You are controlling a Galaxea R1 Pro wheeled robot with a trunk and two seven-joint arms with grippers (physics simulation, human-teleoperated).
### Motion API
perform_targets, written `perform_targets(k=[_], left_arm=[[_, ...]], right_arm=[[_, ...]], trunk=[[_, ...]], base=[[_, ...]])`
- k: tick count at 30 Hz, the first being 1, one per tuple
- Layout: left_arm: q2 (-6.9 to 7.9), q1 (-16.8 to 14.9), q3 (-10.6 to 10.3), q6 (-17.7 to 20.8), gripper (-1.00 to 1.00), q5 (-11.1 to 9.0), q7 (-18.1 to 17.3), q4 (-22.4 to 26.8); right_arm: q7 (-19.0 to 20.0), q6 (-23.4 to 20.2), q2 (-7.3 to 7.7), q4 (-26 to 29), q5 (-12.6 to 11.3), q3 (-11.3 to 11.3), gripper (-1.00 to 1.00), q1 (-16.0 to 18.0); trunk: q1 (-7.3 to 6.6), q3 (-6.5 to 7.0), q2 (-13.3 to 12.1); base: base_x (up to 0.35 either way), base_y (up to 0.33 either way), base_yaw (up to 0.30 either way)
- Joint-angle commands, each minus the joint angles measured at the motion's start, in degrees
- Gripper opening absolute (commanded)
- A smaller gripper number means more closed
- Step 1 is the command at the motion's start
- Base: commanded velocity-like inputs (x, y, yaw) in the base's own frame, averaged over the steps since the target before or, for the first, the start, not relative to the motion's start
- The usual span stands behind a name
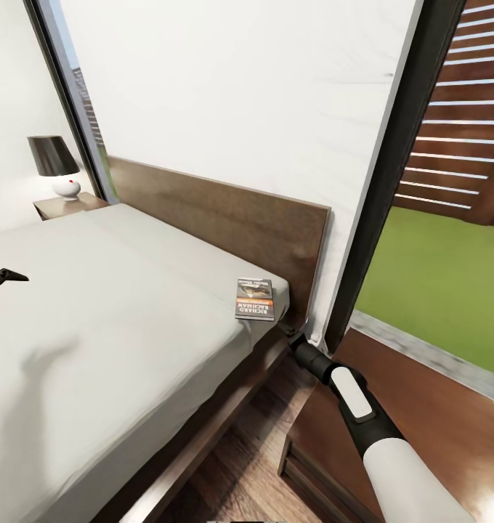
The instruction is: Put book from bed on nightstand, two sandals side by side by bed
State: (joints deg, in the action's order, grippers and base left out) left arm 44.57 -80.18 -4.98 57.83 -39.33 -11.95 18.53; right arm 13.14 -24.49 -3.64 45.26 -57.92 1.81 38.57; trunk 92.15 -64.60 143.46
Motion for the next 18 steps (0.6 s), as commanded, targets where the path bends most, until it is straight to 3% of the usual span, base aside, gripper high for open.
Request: perform_targets(k=[1, 18], left_arm=[[0.08, -0.06, -0.47, 0.01, 1.00, 0.22, -0.53, 0.00], [0.09, -0.04, -0.47, 0.00, 1.00, 0.22, -0.53, -0.04]], right_arm=[[0.04, -0.38, -0.05, 0.00, -0.33, 0.20, 1.00, 0.03], [0.04, -0.38, -0.05, 0.00, -0.41, 0.16, 1.00, 0.03]], trunk=[[-0.01, -0.05, 0.02], [-0.01, -0.05, 0.02]], base=[[0.000, 0.000, 0.000], [0.000, 0.000, 0.000]])
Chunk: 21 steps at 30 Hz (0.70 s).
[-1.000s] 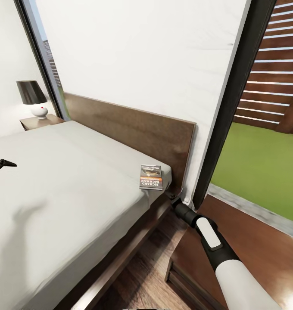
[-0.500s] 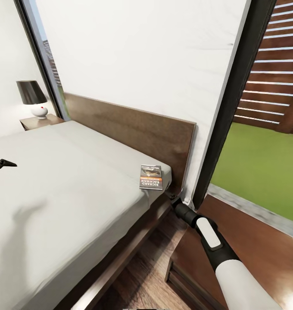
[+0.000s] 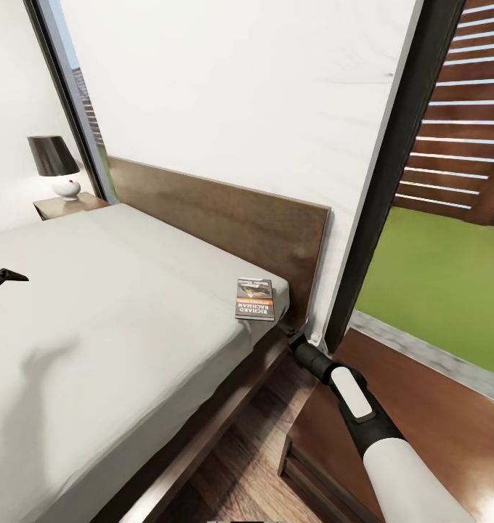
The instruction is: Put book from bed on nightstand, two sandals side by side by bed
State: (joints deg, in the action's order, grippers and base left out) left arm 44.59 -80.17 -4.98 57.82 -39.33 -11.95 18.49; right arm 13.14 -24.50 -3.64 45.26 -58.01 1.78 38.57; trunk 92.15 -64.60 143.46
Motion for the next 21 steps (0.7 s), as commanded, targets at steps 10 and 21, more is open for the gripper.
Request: perform_targets(k=[10, 21], left_arm=[[0.08, -0.06, -0.47, 0.01, 1.00, 0.21, -0.53, 0.00], [0.09, -0.07, -0.47, 0.01, 1.00, 0.21, -0.53, -0.03]], right_arm=[[0.04, -0.38, -0.05, 0.00, -0.36, 0.18, 1.00, 0.02], [0.04, -0.38, -0.05, 0.00, -0.39, 0.16, 1.00, 0.02]], trunk=[[-0.01, -0.05, 0.02], [-0.01, -0.05, 0.02]], base=[[0.000, 0.000, 0.000], [0.000, 0.000, 0.000]])
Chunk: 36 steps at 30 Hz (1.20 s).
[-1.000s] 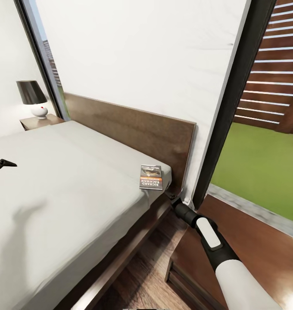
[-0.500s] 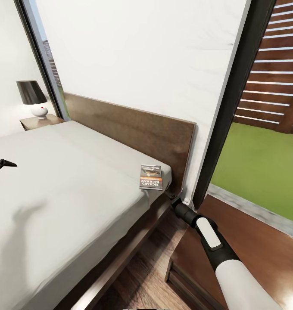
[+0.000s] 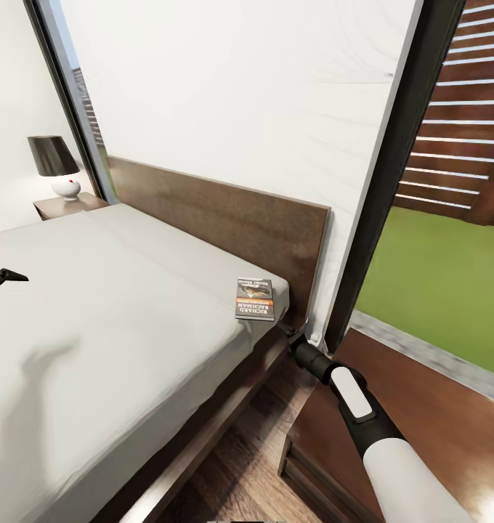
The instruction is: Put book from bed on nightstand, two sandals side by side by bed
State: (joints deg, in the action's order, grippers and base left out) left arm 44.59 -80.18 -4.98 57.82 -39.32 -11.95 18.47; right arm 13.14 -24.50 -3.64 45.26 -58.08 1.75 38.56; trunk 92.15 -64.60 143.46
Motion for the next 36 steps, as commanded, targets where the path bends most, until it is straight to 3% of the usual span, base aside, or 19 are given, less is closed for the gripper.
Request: perform_targets(k=[1, 36], left_arm=[[0.08, -0.06, -0.47, 0.01, 1.00, 0.21, -0.53, -0.01], [0.06, -0.06, -0.47, 0.01, 1.00, 0.21, -0.53, -0.01]], right_arm=[[0.04, -0.37, -0.05, 0.00, -0.33, 0.19, 1.00, 0.03], [0.04, -0.37, -0.05, 0.00, -0.37, 0.11, 1.00, 0.04]], trunk=[[-0.01, -0.05, 0.02], [-0.01, -0.05, 0.02]], base=[[0.000, 0.000, 0.000], [0.033, 0.000, 0.000]])
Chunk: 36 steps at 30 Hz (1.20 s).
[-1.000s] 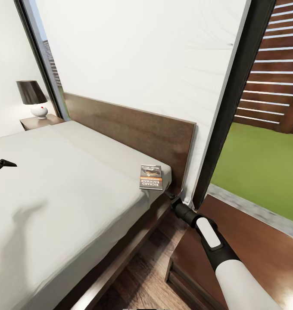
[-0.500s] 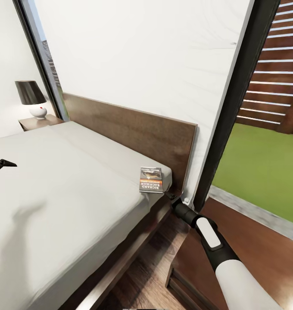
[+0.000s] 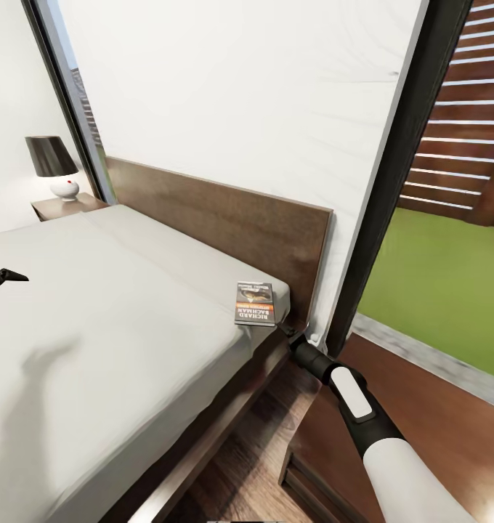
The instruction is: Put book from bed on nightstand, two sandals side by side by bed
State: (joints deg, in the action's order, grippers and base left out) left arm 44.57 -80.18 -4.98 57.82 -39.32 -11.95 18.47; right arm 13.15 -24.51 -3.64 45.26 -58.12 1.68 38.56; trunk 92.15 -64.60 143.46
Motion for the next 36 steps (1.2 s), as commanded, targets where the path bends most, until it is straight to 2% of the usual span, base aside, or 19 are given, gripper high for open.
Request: perform_targets(k=[1, 36], left_arm=[[0.08, -0.06, -0.47, 0.00, 1.00, 0.21, -0.53, -0.01], [0.08, -0.05, -0.47, -0.07, 1.00, 0.21, -0.50, -0.01]], right_arm=[[0.04, -0.37, -0.05, 0.00, -0.32, 0.18, 1.00, 0.03], [0.04, -0.34, -0.13, 0.00, -0.32, 0.17, 1.00, 0.04]], trunk=[[-0.01, -0.05, 0.02], [-0.01, -0.05, 0.02]], base=[[0.000, 0.000, 0.000], [0.000, 0.000, 0.000]])
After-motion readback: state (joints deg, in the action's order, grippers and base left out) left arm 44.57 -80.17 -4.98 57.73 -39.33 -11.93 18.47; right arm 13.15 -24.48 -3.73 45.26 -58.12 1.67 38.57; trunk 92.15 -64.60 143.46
